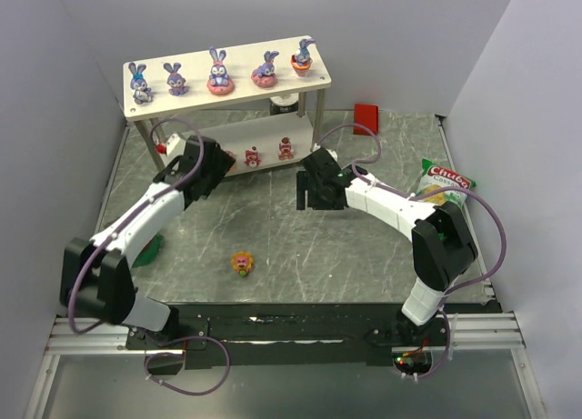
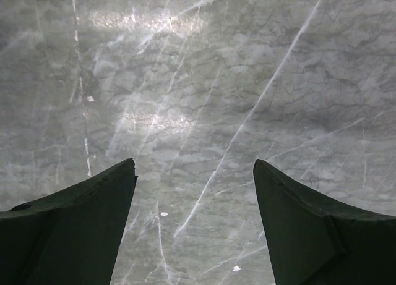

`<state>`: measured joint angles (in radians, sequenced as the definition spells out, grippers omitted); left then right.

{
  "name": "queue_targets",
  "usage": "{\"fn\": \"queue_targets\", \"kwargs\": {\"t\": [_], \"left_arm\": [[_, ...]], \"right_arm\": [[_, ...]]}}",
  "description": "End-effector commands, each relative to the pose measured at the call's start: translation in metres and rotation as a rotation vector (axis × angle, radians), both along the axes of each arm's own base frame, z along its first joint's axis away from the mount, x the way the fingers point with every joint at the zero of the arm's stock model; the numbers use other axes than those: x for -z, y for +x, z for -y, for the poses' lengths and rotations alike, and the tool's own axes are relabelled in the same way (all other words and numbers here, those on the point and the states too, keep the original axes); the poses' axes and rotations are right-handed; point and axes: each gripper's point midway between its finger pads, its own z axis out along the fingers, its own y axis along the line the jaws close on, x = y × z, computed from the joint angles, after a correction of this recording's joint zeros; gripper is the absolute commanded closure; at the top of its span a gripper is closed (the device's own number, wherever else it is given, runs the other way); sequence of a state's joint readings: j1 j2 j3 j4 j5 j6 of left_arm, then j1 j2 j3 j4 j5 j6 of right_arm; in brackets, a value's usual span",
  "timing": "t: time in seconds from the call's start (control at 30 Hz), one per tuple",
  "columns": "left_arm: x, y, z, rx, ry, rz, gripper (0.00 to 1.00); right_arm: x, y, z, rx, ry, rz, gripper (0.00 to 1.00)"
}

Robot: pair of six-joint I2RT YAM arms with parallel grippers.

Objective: Place and organize the plastic toys onto the shelf

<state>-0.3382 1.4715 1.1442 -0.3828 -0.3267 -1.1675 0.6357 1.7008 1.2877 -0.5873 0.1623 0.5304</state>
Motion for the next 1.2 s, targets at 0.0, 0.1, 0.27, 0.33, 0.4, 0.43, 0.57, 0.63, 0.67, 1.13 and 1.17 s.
{"fn": "queue_targets", "kwargs": {"t": [0.0,0.1,0.27,0.33,0.4,0.43,0.57,0.63,0.67,1.13,1.17], "left_arm": [[-0.005,-0.043,0.011,0.126,-0.003,0.011,0.09],[0.000,-0.074,0.018,0.223,0.023,-0.004,0.05],[0.013,-0.130,0.042,0.407,0.054,-0.047,0.01],[0.016,-0.151,0.054,0.472,0.072,-0.062,0.00],[0.019,-0.165,0.058,0.514,0.096,-0.047,0.01],[0.021,-0.175,0.066,0.546,0.102,-0.044,0.01],[0.039,-0.190,0.068,0.577,0.144,0.004,0.02],[0.045,-0.194,0.068,0.570,0.171,0.007,0.01],[0.049,-0.196,0.067,0.569,0.186,0.000,0.01],[0.102,-0.217,0.063,0.471,0.434,-0.032,0.03],[0.104,-0.218,0.063,0.470,0.437,-0.031,0.04]], "right_arm": [[-0.009,-0.003,0.004,0.022,0.032,0.018,0.17],[-0.007,-0.007,0.005,0.022,0.038,0.007,0.17],[-0.003,-0.014,0.005,0.020,0.045,-0.019,0.15],[-0.002,-0.016,0.004,0.021,0.048,-0.030,0.14],[-0.001,-0.017,0.005,0.025,0.049,-0.041,0.13],[0.001,-0.018,0.005,0.025,0.044,-0.047,0.12],[0.002,-0.020,0.008,0.038,0.033,-0.059,0.09],[-0.001,-0.021,0.008,0.037,0.036,-0.054,0.08],[0.001,-0.023,0.009,0.039,0.036,-0.059,0.07],[0.000,-0.033,0.021,0.072,0.020,-0.064,0.06],[0.001,-0.033,0.022,0.075,0.018,-0.066,0.06]]}}
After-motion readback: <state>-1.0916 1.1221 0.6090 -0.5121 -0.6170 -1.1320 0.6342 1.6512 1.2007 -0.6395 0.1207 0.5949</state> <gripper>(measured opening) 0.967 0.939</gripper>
